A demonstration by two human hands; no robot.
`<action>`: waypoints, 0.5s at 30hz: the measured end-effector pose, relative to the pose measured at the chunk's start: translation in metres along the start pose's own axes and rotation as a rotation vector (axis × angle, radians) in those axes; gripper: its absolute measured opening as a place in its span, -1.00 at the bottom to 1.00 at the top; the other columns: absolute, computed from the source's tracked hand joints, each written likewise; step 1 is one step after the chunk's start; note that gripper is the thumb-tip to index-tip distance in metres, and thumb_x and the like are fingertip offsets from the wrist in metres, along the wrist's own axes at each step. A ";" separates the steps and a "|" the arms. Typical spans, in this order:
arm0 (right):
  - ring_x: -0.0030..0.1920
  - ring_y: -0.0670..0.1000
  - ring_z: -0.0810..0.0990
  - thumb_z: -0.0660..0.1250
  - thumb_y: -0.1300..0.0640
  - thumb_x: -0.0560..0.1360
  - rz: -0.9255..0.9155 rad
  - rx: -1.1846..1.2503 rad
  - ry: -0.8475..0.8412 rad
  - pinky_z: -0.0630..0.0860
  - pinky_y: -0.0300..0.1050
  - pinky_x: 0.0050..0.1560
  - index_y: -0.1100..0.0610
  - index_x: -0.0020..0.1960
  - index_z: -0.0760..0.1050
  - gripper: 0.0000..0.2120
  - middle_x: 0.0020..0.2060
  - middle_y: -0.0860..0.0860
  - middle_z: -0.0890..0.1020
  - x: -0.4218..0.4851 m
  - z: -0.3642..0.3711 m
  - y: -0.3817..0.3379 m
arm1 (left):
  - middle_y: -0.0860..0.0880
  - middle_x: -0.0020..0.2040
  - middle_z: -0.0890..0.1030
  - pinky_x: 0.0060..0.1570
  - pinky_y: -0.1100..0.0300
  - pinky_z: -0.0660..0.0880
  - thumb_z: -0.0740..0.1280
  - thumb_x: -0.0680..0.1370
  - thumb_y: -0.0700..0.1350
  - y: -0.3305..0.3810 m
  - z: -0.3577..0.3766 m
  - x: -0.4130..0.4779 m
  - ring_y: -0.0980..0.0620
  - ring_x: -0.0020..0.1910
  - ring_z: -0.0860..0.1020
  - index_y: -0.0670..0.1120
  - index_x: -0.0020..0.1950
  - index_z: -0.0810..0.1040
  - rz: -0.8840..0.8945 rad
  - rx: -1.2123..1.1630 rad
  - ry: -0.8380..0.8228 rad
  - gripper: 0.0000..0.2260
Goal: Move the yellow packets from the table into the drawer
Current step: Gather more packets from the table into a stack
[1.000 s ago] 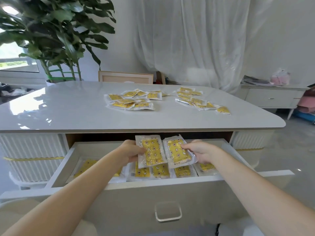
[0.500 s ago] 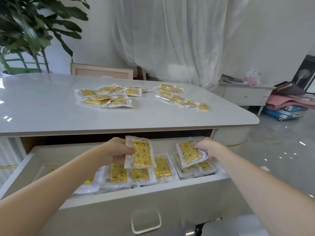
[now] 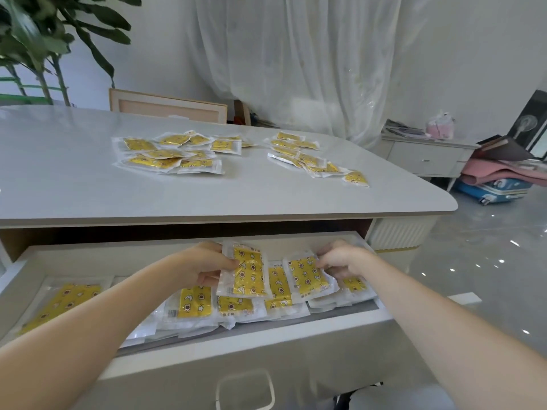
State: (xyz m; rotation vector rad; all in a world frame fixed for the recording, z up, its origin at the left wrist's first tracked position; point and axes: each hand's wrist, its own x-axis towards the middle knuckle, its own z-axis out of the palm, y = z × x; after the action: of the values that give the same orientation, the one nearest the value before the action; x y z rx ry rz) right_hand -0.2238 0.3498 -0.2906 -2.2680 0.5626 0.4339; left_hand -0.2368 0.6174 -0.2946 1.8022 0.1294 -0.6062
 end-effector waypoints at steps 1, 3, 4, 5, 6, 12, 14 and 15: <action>-0.04 0.10 0.63 0.37 0.30 0.50 -0.054 -0.126 0.078 0.60 -0.14 -0.08 0.22 0.38 0.38 -0.53 0.17 0.16 0.57 0.002 0.001 0.001 | -0.12 -0.01 0.66 -0.12 0.16 0.58 0.37 0.52 -0.24 -0.001 0.001 0.001 -0.01 -0.12 0.62 -0.19 0.25 0.51 -0.001 0.015 -0.005 -0.69; 0.03 0.07 0.60 0.43 0.21 0.45 -0.172 -0.349 0.189 0.56 -0.13 -0.03 0.14 0.35 0.42 -0.51 0.17 0.10 0.57 0.003 0.005 0.002 | -0.12 0.01 0.66 -0.05 0.13 0.57 0.38 0.51 -0.23 -0.004 0.001 0.001 -0.03 -0.07 0.62 -0.18 0.25 0.51 0.003 0.038 -0.012 -0.70; 0.09 0.07 0.58 0.46 0.17 0.43 -0.213 -0.381 0.202 0.54 -0.11 0.05 0.10 0.32 0.44 -0.51 0.17 0.08 0.57 0.001 0.007 0.002 | -0.13 0.05 0.66 0.01 0.10 0.57 0.38 0.51 -0.23 -0.005 0.001 0.002 -0.06 -0.01 0.62 -0.18 0.25 0.51 0.003 0.041 -0.015 -0.69; 0.11 0.06 0.56 0.49 0.14 0.40 -0.256 -0.380 0.188 0.53 -0.09 0.08 0.07 0.29 0.46 -0.51 0.17 0.07 0.56 0.000 0.008 0.002 | -0.14 0.07 0.65 0.06 0.07 0.56 0.38 0.51 -0.23 -0.006 0.002 0.002 -0.08 0.03 0.62 -0.17 0.26 0.51 0.005 0.044 -0.019 -0.69; 0.11 0.06 0.55 0.53 0.11 0.37 -0.290 -0.371 0.153 0.52 -0.09 0.09 0.04 0.26 0.47 -0.50 0.17 0.06 0.56 -0.001 0.010 0.002 | -0.14 0.08 0.65 0.09 0.06 0.55 0.38 0.52 -0.23 -0.007 0.003 0.001 -0.09 0.05 0.62 -0.17 0.26 0.51 0.010 0.049 -0.022 -0.69; 0.36 0.15 0.38 0.61 0.09 0.26 -0.315 -0.613 -0.073 0.44 0.02 0.30 -0.11 0.40 0.36 -0.21 0.36 0.06 0.31 -0.008 0.014 0.005 | -0.16 0.10 0.64 0.16 -0.02 0.53 0.35 0.53 -0.23 -0.008 0.010 -0.003 -0.12 0.11 0.61 -0.17 0.24 0.51 0.037 0.066 -0.027 -0.72; 0.37 0.13 0.37 0.60 0.10 0.26 -0.343 -0.630 -0.055 0.42 0.00 0.31 -0.09 0.42 0.37 -0.21 0.37 0.05 0.33 -0.011 0.016 0.004 | -0.16 0.10 0.64 0.14 0.00 0.54 0.34 0.54 -0.24 -0.008 0.010 -0.005 -0.12 0.10 0.61 -0.17 0.23 0.52 0.044 0.073 -0.021 -0.74; 0.36 0.12 0.38 0.60 0.10 0.27 -0.359 -0.638 -0.046 0.41 -0.02 0.31 -0.08 0.42 0.37 -0.22 0.36 0.05 0.35 -0.012 0.017 0.002 | -0.16 0.10 0.64 0.12 0.01 0.55 0.34 0.54 -0.24 -0.008 0.010 -0.006 -0.11 0.09 0.61 -0.17 0.23 0.52 0.046 0.071 -0.016 -0.74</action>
State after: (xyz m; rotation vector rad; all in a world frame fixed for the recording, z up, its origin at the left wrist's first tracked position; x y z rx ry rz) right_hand -0.2372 0.3643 -0.2978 -2.8783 -0.0350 0.5333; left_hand -0.2484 0.6117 -0.3003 1.8633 0.0559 -0.5993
